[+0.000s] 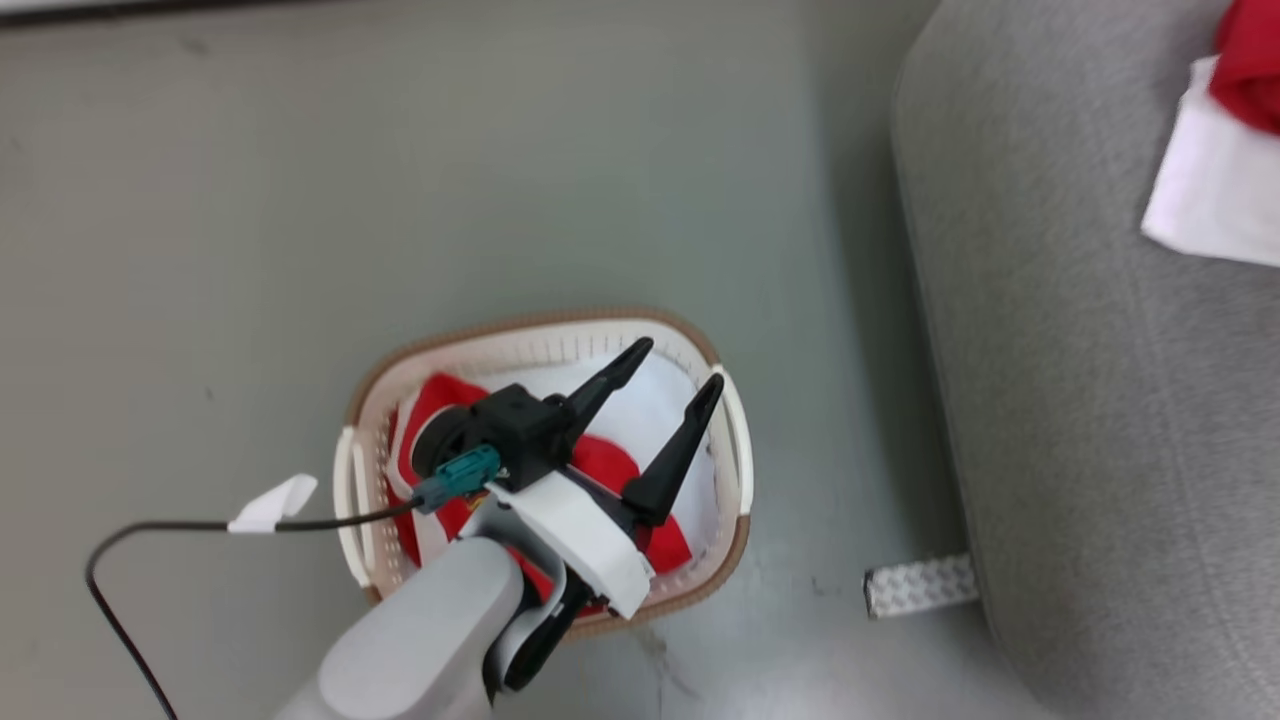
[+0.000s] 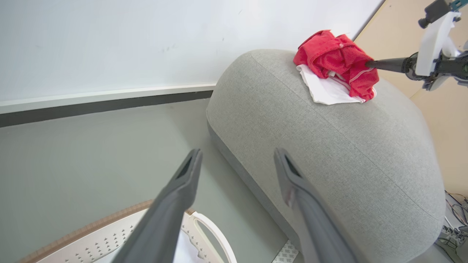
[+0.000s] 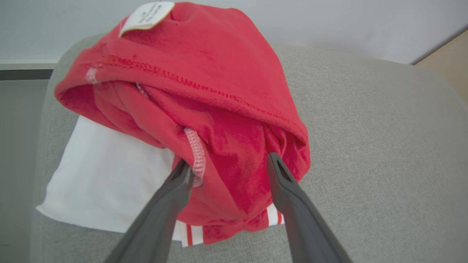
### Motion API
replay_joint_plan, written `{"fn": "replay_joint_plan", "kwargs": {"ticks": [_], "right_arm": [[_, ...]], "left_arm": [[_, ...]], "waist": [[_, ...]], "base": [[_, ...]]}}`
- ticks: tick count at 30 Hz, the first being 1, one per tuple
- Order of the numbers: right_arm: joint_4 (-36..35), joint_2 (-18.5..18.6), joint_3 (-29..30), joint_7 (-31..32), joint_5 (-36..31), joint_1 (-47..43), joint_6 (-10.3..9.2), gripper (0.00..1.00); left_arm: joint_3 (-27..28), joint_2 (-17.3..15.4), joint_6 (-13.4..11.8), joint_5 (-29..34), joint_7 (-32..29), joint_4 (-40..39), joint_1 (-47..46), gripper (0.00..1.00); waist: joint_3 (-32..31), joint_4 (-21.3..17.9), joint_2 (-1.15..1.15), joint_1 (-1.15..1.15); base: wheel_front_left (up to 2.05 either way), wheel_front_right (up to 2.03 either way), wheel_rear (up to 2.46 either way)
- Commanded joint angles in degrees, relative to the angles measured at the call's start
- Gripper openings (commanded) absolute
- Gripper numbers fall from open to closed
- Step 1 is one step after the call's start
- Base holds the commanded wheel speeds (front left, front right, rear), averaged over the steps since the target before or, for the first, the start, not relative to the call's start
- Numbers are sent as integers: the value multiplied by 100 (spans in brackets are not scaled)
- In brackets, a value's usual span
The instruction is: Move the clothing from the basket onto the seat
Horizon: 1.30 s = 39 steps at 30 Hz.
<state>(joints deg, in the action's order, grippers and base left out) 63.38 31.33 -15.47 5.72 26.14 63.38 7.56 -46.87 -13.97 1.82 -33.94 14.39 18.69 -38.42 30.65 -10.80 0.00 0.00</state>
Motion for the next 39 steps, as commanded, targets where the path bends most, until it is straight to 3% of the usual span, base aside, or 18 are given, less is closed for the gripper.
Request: {"fn": "replay_joint_plan", "kwargs": {"ticks": [1, 11, 16, 23, 29, 35, 39], "right_arm": [[-59, 79, -91, 24, 117, -146, -14, 100], [-1404, 213, -814, -142, 1096, -942, -14, 100], [-2308, 334, -907, -379, 1543, -1462, -14, 100], [-3516, 327, -767, -901, 1556, -2425, -14, 100], [-4219, -56, -209, -1303, 1143, -3573, -14, 100], [-4836, -904, 416, -1679, 338, -4720, -14, 100], [-5151, -1399, 600, -1849, -183, -5331, -14, 100]], "left_arm": [[57, 28, 5, -96, 35, 60, 130, 100], [773, 33, -180, -29, 74, 88, 854, 100], [1238, 3, -231, 41, 75, -102, 1219, 100], [1958, -130, -382, 189, 76, -322, 1723, 100], [2596, -179, -579, 393, 77, -561, 2273, 100], [3231, -183, -523, 669, 77, -803, 2905, 100], [3604, -11, -494, 843, 77, -945, 3234, 100]], "waist": [[-488, 15, 0, 0], [-1982, 103, 0, 0], [-2496, 234, 0, 0], [-2916, 434, 0, 0], [-3058, 625, 0, 0], [-3078, 731, 0, 0], [-3070, 770, 0, 0]], "base": [[0, 0, 0], [0, 0, 0], [0, 0, 0], [0, 0, 0], [0, 0, 0], [0, 0, 0], [0, 0, 0]]}}
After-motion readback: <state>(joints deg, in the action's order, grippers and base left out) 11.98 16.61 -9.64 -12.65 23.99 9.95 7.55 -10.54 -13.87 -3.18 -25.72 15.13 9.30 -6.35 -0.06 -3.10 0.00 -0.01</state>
